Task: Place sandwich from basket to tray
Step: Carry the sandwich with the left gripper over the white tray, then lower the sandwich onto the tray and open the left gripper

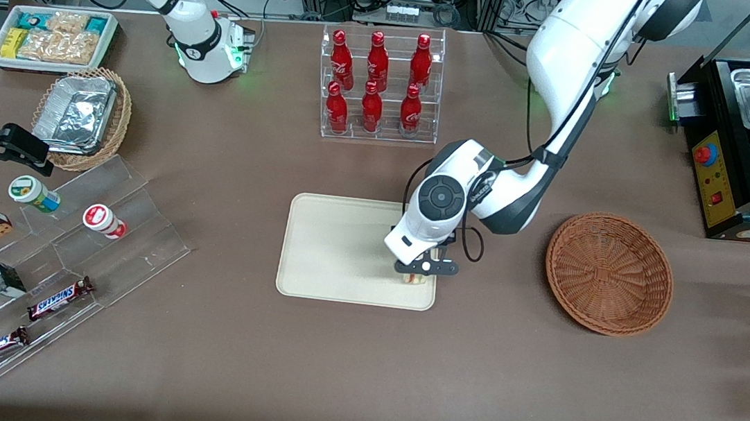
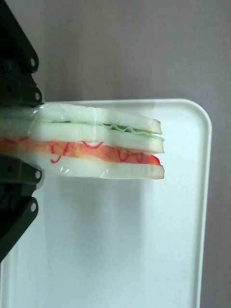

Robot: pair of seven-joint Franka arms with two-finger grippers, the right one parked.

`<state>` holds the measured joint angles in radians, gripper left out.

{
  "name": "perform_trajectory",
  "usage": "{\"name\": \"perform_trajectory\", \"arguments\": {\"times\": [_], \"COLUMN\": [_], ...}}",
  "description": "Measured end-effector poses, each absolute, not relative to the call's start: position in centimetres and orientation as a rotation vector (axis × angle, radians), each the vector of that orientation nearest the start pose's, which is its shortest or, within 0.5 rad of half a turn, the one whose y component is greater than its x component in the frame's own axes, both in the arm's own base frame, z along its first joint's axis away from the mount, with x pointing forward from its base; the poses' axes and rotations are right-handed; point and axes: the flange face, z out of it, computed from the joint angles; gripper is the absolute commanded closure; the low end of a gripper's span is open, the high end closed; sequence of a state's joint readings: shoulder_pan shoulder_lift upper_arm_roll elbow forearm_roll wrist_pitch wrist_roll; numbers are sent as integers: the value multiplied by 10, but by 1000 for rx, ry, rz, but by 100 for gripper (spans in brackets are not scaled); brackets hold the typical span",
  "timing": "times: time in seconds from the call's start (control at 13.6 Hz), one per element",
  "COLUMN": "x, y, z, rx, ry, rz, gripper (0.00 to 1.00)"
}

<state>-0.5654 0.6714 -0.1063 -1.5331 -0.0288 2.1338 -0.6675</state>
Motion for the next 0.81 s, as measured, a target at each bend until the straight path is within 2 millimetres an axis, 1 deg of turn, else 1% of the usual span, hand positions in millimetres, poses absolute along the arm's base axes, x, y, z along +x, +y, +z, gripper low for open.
{"name": "perform_trajectory", "arguments": {"times": [0.22,0.44,0.52,0.66,0.74,0.81], "x": [557,553,554,556,556,556], "y": [-435,-451,-453,-454,-454,-454], "z": [241,216,212,212,212,212], "rx": [-3168,-3162,-3162,-3165,-3166,-3166], "ry": [-26,1,3,2,1,1], "rz": [180,204,206,202,200,200], "gripper": [66,66,65,63,60,53]}}
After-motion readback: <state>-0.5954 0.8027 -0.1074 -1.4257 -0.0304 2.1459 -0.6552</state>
